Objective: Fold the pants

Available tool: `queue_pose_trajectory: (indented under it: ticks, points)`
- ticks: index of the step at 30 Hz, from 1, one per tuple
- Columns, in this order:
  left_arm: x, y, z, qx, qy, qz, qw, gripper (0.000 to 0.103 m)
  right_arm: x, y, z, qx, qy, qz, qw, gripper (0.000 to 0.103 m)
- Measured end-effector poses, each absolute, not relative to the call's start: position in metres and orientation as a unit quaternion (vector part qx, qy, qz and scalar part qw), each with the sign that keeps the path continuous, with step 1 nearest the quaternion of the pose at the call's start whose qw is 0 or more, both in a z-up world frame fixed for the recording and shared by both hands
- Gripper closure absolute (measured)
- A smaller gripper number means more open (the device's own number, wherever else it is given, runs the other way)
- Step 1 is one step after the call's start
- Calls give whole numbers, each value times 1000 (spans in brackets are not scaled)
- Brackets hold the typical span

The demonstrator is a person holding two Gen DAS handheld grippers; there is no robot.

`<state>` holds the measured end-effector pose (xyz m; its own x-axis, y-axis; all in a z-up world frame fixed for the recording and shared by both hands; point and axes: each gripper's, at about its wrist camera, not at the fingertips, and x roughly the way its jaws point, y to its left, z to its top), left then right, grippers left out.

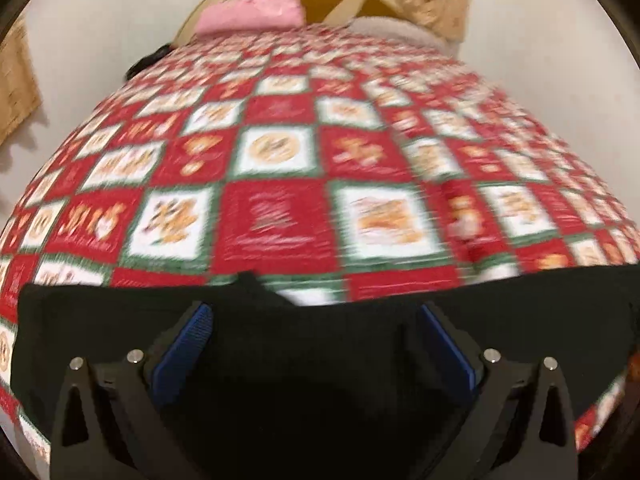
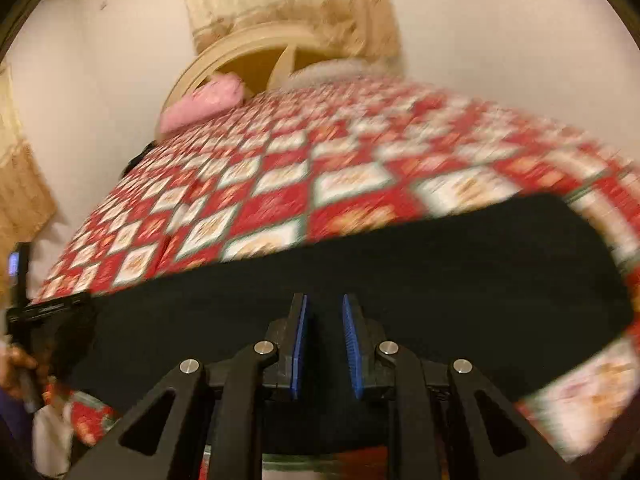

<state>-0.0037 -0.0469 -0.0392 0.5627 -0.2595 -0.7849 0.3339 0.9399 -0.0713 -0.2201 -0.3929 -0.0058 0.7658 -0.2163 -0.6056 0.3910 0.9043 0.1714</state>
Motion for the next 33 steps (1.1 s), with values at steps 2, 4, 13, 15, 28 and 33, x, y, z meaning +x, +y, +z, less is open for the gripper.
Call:
queue_pose_trajectory:
  ticks: [2, 4, 13, 15, 28, 33]
  points:
    - [-17, -59, -32, 37, 421, -194, 885, 0, -237, -413, 8, 151, 253, -196, 935, 84]
    - [-24, -69, -31, 30, 412, -213, 885, 0, -246, -438, 11, 179, 242, -229, 926, 84]
    - [-41, -104, -68, 40, 445, -218, 868, 0, -235, -515, -13, 168, 285, -266, 905, 84]
    - [-45, -109, -71, 64, 433, -208, 875, 0, -228, -518, -11, 156, 303, -257, 904, 84]
    - [-49, -111, -76, 82, 412, -197, 886, 0, -370, -545, 9, 344, 131, -241, 898, 84]
    - [-50, -110, -77, 82, 409, -197, 887, 0, -377, -528, -26, 368, 148, -233, 888, 84]
